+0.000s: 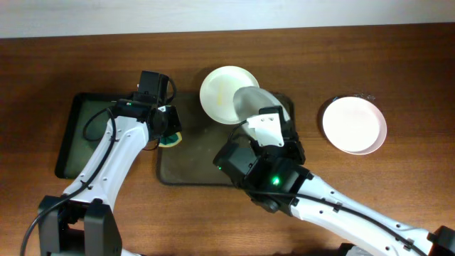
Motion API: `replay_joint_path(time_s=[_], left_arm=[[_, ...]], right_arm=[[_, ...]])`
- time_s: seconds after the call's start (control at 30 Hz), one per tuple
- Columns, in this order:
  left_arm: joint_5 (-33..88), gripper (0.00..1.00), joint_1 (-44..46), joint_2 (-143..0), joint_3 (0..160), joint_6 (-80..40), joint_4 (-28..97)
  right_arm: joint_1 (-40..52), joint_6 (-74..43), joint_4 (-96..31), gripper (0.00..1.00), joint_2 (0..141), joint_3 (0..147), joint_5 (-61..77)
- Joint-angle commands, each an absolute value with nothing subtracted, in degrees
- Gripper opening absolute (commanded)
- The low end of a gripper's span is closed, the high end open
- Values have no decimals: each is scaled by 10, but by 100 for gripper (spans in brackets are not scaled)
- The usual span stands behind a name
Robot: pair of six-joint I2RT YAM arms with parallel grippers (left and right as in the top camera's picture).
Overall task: Clean dirty plates on tray and stack at the side
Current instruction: 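Lift the plate with the right gripper and stack it on the side plate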
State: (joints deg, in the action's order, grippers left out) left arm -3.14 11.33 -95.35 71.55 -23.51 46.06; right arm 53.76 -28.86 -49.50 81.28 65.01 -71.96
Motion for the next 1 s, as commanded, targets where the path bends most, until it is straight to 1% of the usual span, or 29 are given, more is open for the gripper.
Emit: replay_joint_path(time_s=[0.0,0.13,0.2,0.27,0.37,0.43,0.5,0.53,0.57,0.67,0.77,0.83,0.9,0.97], left_arm=[[-25,0,114,-945,724,-226,459],[-25,0,114,-945,724,-226,460],[-26,0,114,-947,723,-226,459],[-25,0,114,-948,722,-226,460],[-26,0,115,-948,722,-226,460],[-27,0,114,-948,722,-226,460],[-27,0,114,-948,722,-226,460],[-27,0,114,-948,722,-226,460],[-27,0,114,-948,722,-226,460],[-27,0,115,-948,722,-226,460],[-27,0,115,-948,722,-226,460],[-27,0,114,-948,722,-226,460],[-27,0,115,-948,722,-226,460],[-27,0,115,-948,722,-226,460]], right_arm=[[551,-255,-495,4,803,653,-877],[551,-260,-495,4,803,653,-857],[536,-283,-495,4,803,653,-756],[488,-336,-495,4,803,653,-594],[360,-344,-492,4,802,653,-277],[257,-331,-493,4,801,653,-136],[132,-281,-494,4,801,653,1],[83,-264,-496,4,801,653,43],[-3,-256,-503,4,801,653,81],[-176,-237,-515,4,806,651,83],[-271,-227,-507,4,841,651,79],[-297,-227,-482,4,884,651,79],[-296,-227,-460,5,930,651,79],[-296,-227,-441,12,960,651,80]])
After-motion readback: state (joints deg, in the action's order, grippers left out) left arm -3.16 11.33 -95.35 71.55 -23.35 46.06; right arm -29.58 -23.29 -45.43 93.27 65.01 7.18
